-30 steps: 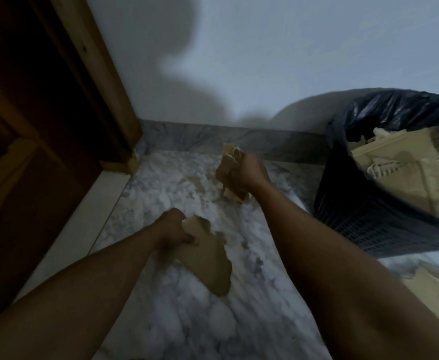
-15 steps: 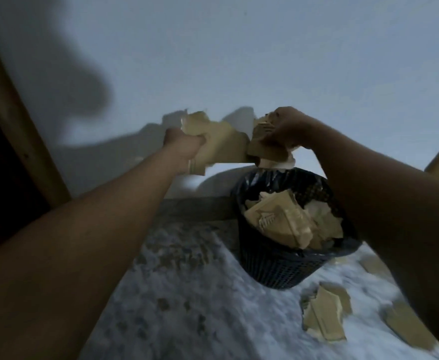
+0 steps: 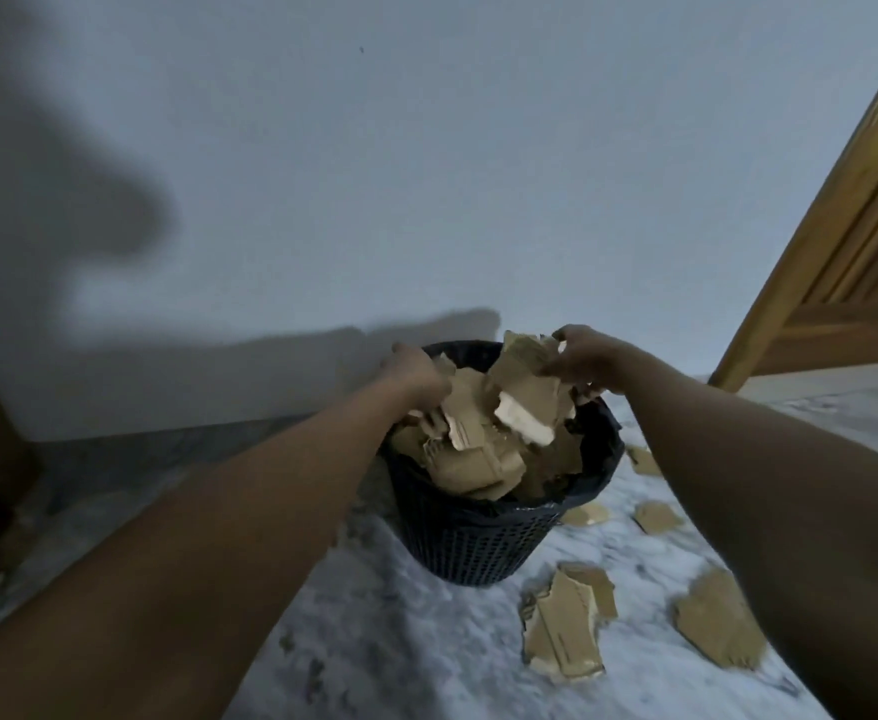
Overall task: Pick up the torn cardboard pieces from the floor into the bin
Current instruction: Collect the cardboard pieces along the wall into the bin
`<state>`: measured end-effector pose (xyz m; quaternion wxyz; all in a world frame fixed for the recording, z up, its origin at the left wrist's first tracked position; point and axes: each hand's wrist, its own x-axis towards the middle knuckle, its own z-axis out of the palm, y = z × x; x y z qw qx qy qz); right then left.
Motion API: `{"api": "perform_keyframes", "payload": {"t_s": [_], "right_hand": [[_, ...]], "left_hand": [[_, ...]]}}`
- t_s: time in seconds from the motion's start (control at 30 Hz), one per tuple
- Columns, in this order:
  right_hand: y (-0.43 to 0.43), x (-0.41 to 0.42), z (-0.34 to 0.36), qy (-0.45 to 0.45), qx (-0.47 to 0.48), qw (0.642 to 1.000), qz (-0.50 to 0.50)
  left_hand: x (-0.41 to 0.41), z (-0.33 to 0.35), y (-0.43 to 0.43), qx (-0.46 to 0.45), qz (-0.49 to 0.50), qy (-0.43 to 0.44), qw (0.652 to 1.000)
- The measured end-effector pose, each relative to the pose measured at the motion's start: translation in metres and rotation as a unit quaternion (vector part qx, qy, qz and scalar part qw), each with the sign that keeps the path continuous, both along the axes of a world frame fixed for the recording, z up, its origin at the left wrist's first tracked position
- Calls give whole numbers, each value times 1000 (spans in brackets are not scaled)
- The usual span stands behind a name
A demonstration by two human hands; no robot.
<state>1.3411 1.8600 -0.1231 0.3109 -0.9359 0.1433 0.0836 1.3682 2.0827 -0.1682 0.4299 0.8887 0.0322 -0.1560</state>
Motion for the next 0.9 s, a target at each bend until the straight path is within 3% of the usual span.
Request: {"api": "perform_keyframes", "payload": {"t_s": [0.07,0.1,0.17,0.23,0.33,0.5,0.63,0.73,0.9], "right_hand": [[0,2,-15,-13,-78,997,23],[0,4,-21,-40,-109,993,29],[-1,9,-29,-92,-143,985,30],[-2,20,-38,-90,-165,980,58],[0,34,-58,14,-140,980,138],[6,54,-95,187,-200,943,191],[12,64,-114,279,-215,914,199],[12,64,-112,226,-212,931,194],[2,51,-78,-12,-154,980,126]], "left_hand": [[-5,0,4,267,-48,-133,953],[-10,0,5,319,-74,-189,926],[-11,-7,1,317,-170,-228,905],[-8,-20,-4,284,-266,-176,904],[-3,-38,-11,259,-307,-88,912],[6,-67,-28,372,-341,-80,860],[14,-81,-36,395,-344,-64,849],[19,-73,-34,398,-337,-64,851],[20,-39,-25,355,-250,-217,875]]}}
